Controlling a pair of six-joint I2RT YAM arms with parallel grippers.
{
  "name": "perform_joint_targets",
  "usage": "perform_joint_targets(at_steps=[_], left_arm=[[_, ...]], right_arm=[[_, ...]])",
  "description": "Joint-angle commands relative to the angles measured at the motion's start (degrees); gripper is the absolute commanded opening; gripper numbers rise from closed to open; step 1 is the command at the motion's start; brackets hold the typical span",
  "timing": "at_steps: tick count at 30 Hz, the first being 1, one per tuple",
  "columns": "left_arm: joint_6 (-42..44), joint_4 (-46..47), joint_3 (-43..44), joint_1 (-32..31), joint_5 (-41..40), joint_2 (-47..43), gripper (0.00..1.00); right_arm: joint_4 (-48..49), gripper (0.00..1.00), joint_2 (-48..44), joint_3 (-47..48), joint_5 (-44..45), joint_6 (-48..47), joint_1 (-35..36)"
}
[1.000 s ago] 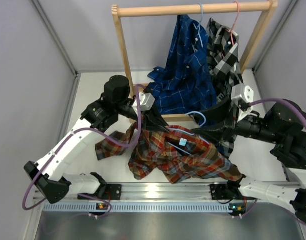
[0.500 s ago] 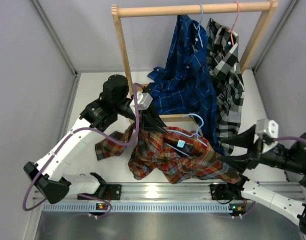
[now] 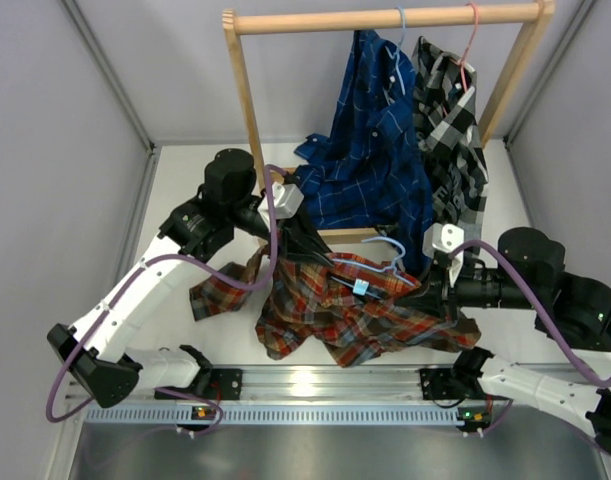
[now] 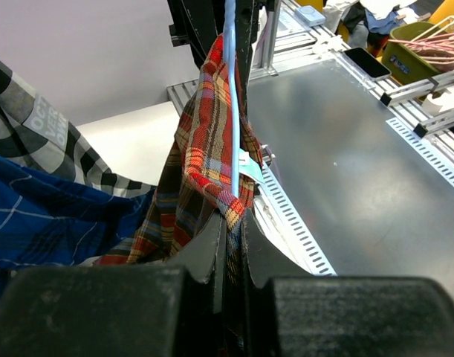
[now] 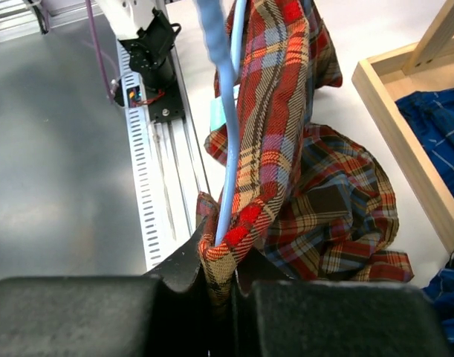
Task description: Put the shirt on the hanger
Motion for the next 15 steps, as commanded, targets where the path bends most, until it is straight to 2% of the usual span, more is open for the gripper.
perform_joint_targets(at_steps=[1, 5, 6, 7, 8, 9, 10, 12, 13, 15], left_arm=[[0.7, 1.4, 1.5, 0.8, 1.3, -1.8, 0.00], [1.5, 1.2, 1.3, 1.2, -7.9, -3.6, 0.00], [1.7, 1.2, 1.4, 1.2, -13.1, -4.0, 0.03], [0.3, 1.5, 2.0, 1.2, -16.8, -4.7, 0.22], [-1.4, 2.4, 2.2, 1.2, -20.9, -5.0, 0.58], [-2.8, 2.8, 2.9, 1.2, -25.2, -5.3, 0.98], [-4.7, 2.8, 4.4, 1.2, -34.7, -6.1, 0.98], [-7.2, 2.7, 5.9, 1.2, -47.1, -7.8, 0.98], [-9.9, 2.8, 6.5, 1.2, -60.1, -9.0, 0.98], [-13.2, 3.0, 7.3, 1.2, -74.7, -13.4, 0.98]], right_arm=[[1.0, 0.00, -1.2, 0.7, 1.0, -1.1, 0.4], [1.3, 0.00, -2.8, 2.1, 4.5, 0.0, 0.3], [1.8, 0.00, -3.2, 2.4, 5.4, 0.2, 0.3], [1.9, 0.00, -3.2, 2.7, 5.8, 0.4, 0.3], [2.2, 0.00, -3.2, 3.2, 6.4, 0.8, 0.4], [2.6, 0.00, -3.4, 3.5, 6.9, 1.0, 0.3], [3.5, 0.00, -3.4, 4.2, 8.8, 1.1, 0.3], [4.8, 0.00, -3.3, 5.1, 11.5, 1.9, 0.4], [5.5, 0.00, -3.2, 5.6, 14.2, 2.1, 0.2], [7.2, 0.00, -1.8, 7.9, 16.7, 2.7, 0.3]])
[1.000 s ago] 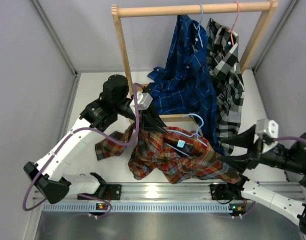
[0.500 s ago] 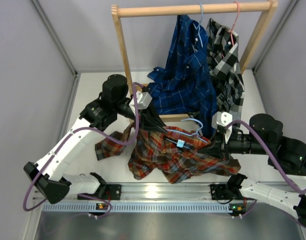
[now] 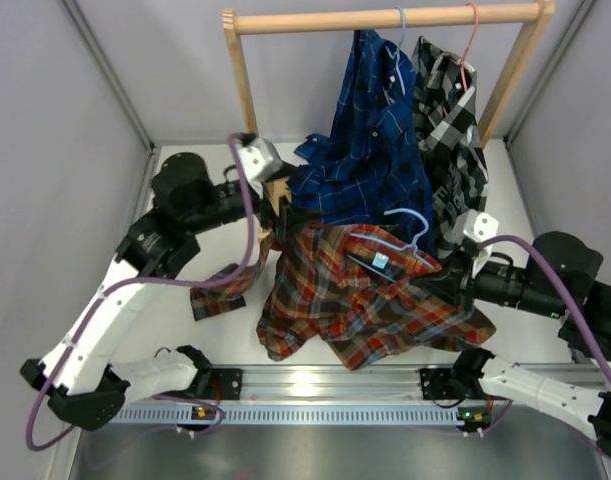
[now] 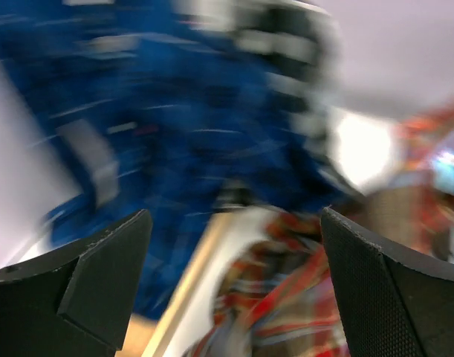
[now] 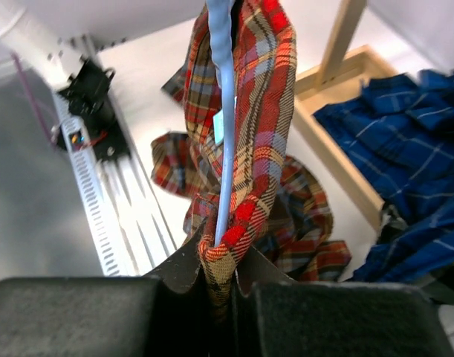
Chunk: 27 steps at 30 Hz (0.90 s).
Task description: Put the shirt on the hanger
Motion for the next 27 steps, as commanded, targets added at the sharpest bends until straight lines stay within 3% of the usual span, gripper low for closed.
perform_joint_targets(at_steps=[1, 2, 5, 9, 13, 17, 21, 24, 27], left_arm=[[-10.6, 2.9, 3.2, 0.4, -38.9, -8.3, 0.98], [-12.3, 2.9, 0.9, 0.4, -53.1, -12.8, 0.98], [-15.8, 3.1, -4.4, 0.4, -64.3, -20.0, 0.98], [-16.6, 2.3, -14.5, 0.3, -59.2, -29.5, 0.98], [-16.0, 1.5, -27.5, 0.2, -59.3, -37.4, 0.98], [-16.2, 0.0, -35.3, 0.3, -59.4, -40.6, 0.98], [-16.6, 0.0, -39.9, 0.3, -57.2, -42.1, 0.98], [-16.3, -0.8, -39.6, 0.4, -56.0, -42.2, 0.98], [-16.1, -0.7, -40.0, 0.4, -55.9, -42.8, 0.98]], right_arm=[[7.0, 0.00, 1.7, 6.4, 8.0, 1.4, 0.4], [7.2, 0.00, 3.8, 9.7, 9.1, 1.6, 0.3], [9.2, 0.00, 7.5, 17.7, 13.2, 1.9, 0.4], [12.3, 0.00, 16.1, 30.8, 20.6, 1.4, 0.3], [17.1, 0.00, 21.9, 43.6, 27.3, -1.2, 0.3], [19.5, 0.00, 26.9, 48.8, 31.0, -4.8, 0.3], [24.9, 0.00, 25.8, 42.2, 36.5, -4.8, 0.3], [29.5, 0.00, 21.8, 30.2, 33.3, -1.7, 0.3], [37.8, 0.00, 17.1, 11.4, 31.5, 2.7, 0.3]])
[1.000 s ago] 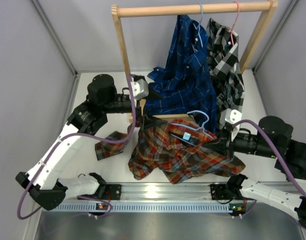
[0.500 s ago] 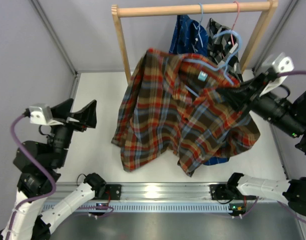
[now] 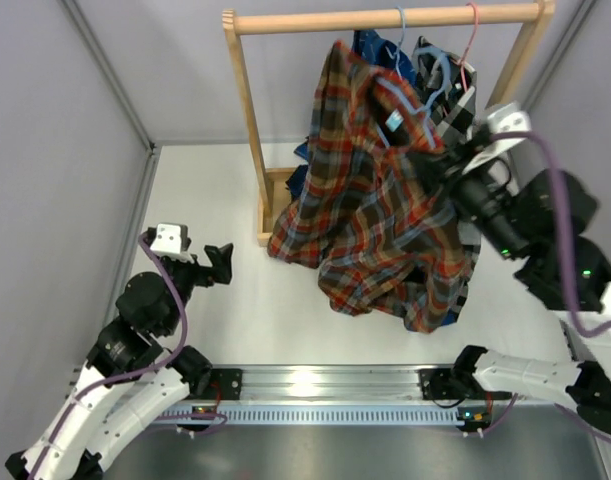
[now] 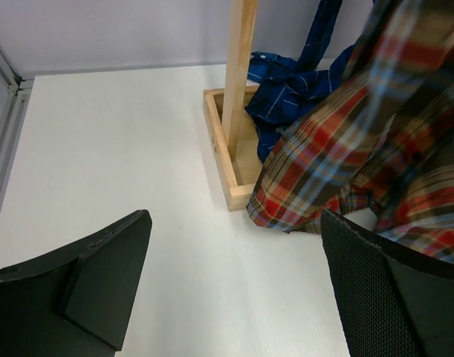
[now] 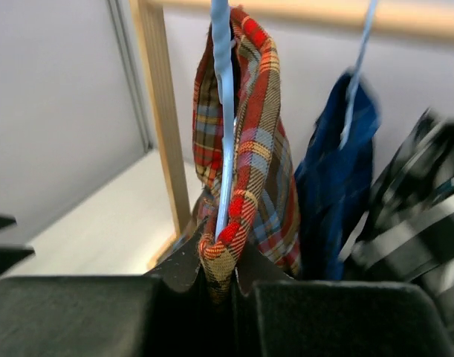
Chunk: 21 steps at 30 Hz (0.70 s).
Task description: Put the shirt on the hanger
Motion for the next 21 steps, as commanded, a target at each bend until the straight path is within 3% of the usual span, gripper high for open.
perform_joint_targets(at_steps=[1, 6, 9, 14, 21], left_arm=[[-0.1, 2.0, 0.4, 0.0, 0.8, -1.1, 0.98], [0.5, 2.0, -1.4, 0.1, 0.7, -1.3, 0.98], [-0.2, 2.1, -1.4, 1.1, -0.7, -1.6, 0.98], [-0.8, 2.8, -2.5, 8.9, -1.6, -0.2, 0.98], [-2.8, 2.7, -2.7, 19.3, 4.2, 3.0, 0.98]], right_arm=[[15.0, 0.00, -3.9, -15.1, -0.8, 7.4, 0.3], [24.2, 0.00, -2.8, -26.5, 2.7, 16.1, 0.3], [24.1, 0.00, 1.5, -25.0, 6.2, 21.1, 0.3], [15.8, 0.00, 14.7, -8.5, 11.0, 24.0, 0.3], [7.6, 0.00, 29.0, 13.3, 15.7, 20.7, 0.2]])
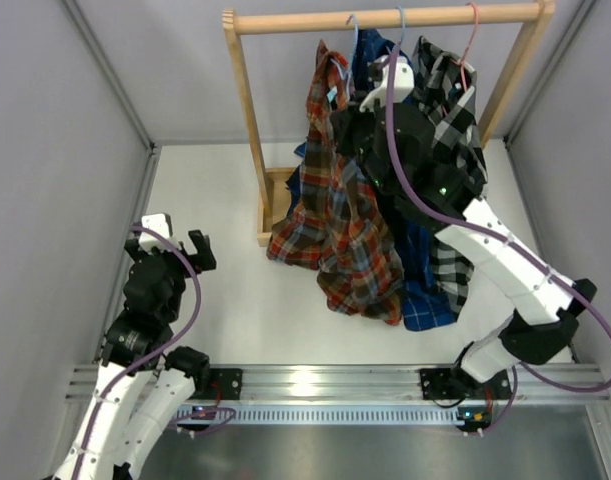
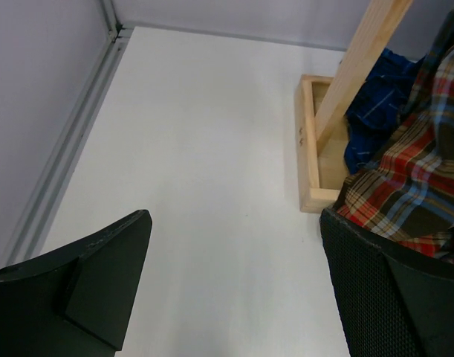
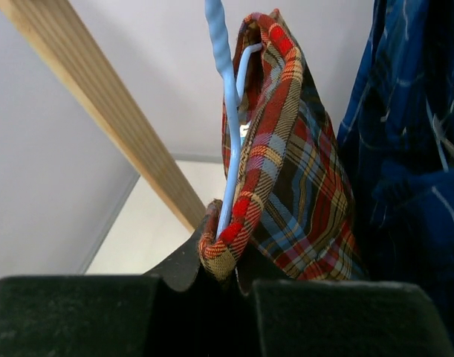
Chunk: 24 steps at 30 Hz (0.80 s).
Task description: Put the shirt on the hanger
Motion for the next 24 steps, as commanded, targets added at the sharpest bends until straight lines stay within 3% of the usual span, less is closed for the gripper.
perform_joint_targets(at_steps=[1, 8, 24], left_arm=[[-1.3, 2.6, -0.6, 2.3, 2.3, 1.0, 0.98], [-1.0, 2.3, -0.6, 2.3, 4.7, 0.5, 0.98], [-2.3, 0.6, 0.1, 2.9, 2.1, 2.6, 0.98]], right_arm=[[-1.8, 0.00, 5.0, 10.6, 3.8, -2.2, 0.0], [-9.4, 0.00, 21.3, 31.1, -4.2, -5.8, -6.1], [-7.5, 0.00, 28.6, 33.1, 1.1, 0.3, -0.3]])
